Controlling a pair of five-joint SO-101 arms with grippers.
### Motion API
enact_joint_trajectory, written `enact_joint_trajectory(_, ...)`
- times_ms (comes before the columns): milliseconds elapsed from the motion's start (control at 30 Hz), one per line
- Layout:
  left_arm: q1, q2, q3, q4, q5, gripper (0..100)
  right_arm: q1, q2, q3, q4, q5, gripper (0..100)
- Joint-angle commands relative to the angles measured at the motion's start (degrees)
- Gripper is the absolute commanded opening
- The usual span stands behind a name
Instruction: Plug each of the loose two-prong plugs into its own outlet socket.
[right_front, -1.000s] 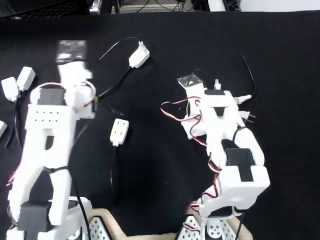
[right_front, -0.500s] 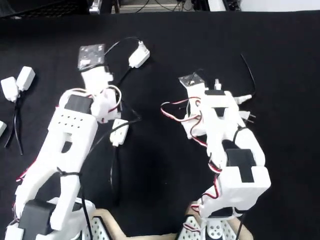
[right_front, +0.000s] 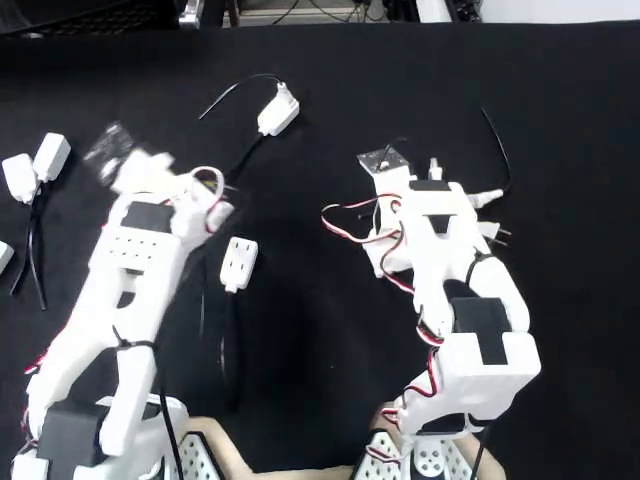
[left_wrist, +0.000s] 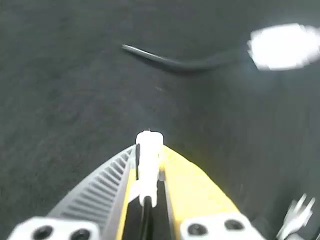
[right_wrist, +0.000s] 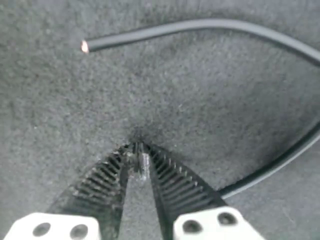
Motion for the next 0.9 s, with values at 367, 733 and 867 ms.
enact_joint_trajectory(367, 5.0, -1.0, -4.3, 10.6, 23.8, 3, 0.9, -1.0, 0.0, -1.9, -0.7, 1.3)
enact_joint_trajectory(733, 7.3, -0.3, -7.8, 13.2, 28.7, 5, 0.9, -1.0, 0.0, -1.9, -0.7, 1.3)
enact_joint_trajectory(867, 7.4, 0.3, -7.2, 11.9, 31.0, 4, 0.9, -1.0, 0.0, -1.9, -0.7, 1.3)
